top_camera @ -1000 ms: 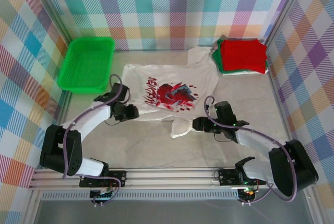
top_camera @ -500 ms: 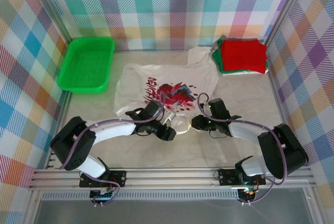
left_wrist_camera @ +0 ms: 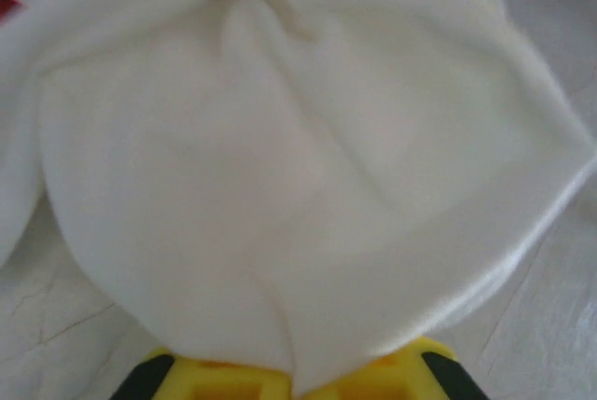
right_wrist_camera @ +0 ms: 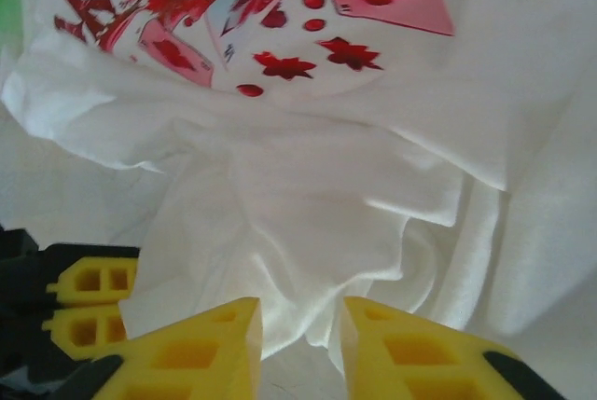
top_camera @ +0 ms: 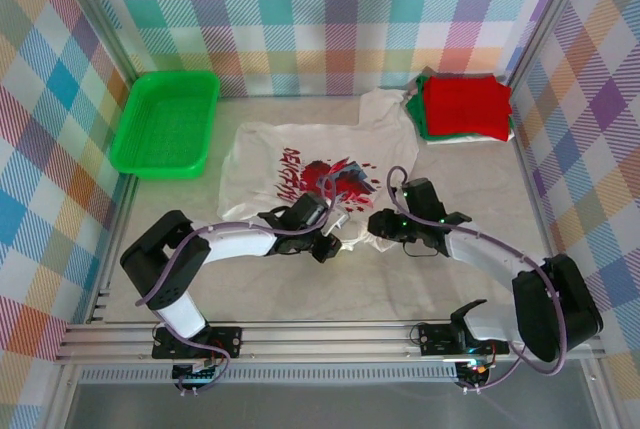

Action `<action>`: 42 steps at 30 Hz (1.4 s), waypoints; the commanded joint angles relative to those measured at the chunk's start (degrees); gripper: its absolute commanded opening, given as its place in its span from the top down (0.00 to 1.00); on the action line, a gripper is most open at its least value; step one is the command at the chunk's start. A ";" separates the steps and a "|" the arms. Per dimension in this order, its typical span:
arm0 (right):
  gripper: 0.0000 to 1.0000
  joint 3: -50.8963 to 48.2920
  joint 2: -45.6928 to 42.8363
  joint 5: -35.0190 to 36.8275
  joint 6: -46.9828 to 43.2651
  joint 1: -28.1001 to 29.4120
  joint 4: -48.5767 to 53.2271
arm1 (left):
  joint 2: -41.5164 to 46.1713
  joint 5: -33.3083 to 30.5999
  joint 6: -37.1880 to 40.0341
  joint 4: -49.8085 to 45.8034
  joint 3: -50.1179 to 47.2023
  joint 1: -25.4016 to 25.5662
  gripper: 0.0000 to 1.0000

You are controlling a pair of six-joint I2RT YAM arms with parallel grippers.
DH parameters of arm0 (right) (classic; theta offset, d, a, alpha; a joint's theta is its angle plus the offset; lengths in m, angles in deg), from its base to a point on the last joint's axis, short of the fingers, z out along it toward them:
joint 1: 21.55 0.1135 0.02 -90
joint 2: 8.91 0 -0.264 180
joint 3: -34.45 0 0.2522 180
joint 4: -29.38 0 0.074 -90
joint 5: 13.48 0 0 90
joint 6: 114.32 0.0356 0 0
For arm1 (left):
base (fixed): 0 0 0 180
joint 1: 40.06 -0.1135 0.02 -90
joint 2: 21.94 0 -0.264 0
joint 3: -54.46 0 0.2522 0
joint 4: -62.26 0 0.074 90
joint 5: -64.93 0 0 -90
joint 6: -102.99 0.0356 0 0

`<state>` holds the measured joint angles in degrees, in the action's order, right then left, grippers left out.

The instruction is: Fold and stack the t-shirts

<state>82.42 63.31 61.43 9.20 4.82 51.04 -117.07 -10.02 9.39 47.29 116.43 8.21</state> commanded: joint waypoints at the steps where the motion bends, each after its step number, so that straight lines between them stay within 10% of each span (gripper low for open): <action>1: 0.67 2.43 -2.31 2.97 -0.37 -0.76 3.44 | 3.26 -0.04 -1.95 0.11 2.10 0.39 1.00; 11: 0.52 -0.78 -6.57 7.01 -1.20 -4.54 7.78 | 12.43 23.70 -3.60 -23.22 12.36 0.26 1.00; 18: 0.48 -2.40 -6.94 8.21 -1.97 -5.45 8.40 | 13.20 29.43 -9.36 -27.08 13.41 0.28 1.00; 19: 0.47 -2.47 -7.16 8.56 -1.98 -5.54 8.80 | 12.89 30.05 -10.12 -27.34 13.87 0.28 0.81; 21: 0.46 -2.58 -7.76 9.02 -2.03 -5.77 9.39 | 13.67 30.08 -10.14 -28.15 14.71 0.31 0.52; 35: 0.44 -3.61 -1.90 4.34 0.99 -6.28 8.69 | 22.12 14.03 -13.16 -13.51 0.42 -13.33 0.65; 42: 0.62 -4.05 5.23 -2.35 0.72 -5.92 2.19 | 21.25 16.53 -12.48 -7.53 -3.83 -15.65 0.61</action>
<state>78.58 67.03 62.98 9.94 -1.01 56.68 -95.69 6.33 -4.51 35.75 112.61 -7.99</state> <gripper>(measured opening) 0.412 0.386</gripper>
